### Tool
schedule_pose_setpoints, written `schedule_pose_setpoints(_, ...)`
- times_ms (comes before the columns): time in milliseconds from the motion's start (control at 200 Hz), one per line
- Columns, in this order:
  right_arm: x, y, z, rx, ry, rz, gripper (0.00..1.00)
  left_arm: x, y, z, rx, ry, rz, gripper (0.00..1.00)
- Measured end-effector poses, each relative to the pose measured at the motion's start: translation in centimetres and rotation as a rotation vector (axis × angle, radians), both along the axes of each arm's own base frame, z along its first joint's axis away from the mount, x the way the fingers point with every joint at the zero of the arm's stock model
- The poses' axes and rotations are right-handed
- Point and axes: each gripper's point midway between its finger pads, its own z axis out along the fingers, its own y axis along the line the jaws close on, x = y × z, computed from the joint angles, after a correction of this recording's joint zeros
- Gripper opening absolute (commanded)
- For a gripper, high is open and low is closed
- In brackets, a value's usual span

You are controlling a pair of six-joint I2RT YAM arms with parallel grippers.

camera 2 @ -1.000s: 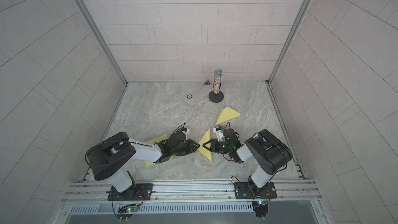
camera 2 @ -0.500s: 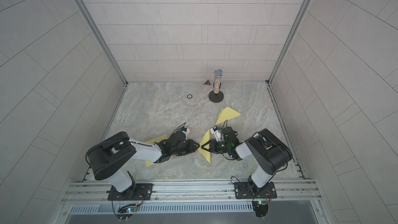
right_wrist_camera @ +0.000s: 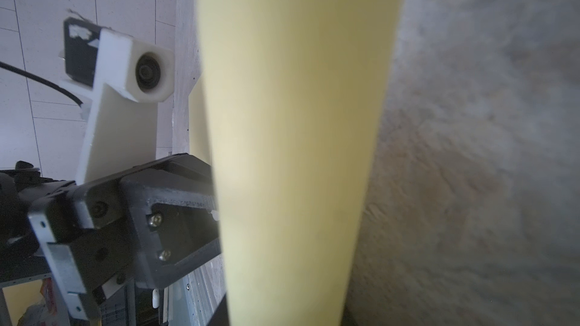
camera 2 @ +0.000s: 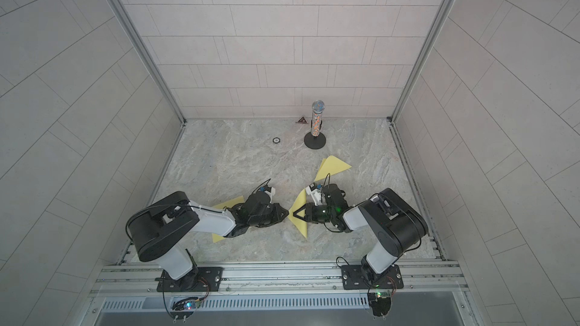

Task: Fold the square paper diagonally
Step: Fold the paper at the center of the board.

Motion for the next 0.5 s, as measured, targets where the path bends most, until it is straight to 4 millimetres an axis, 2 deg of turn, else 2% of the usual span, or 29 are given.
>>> schedule_pose_setpoints(65,0.1,0.1,0.2,-0.001,-0.01,0.006,0.48,0.0,0.0,0.0,0.0,0.0,-0.002,0.06)
schedule_pose_setpoints(145,0.3,0.0,0.7,-0.012,-0.022,-0.004,0.53,0.0,0.0,0.0,-0.001,0.001,0.0,0.04)
schedule_pose_setpoints(275,0.8,-0.6,0.9,-0.049,-0.043,-0.03,0.54,0.0,0.0,0.0,-0.002,-0.001,0.0,0.0)
schedule_pose_setpoints(500,1.5,-1.0,0.8,-0.038,-0.046,-0.058,0.53,0.0,0.0,0.0,-0.003,-0.001,0.0,0.0)
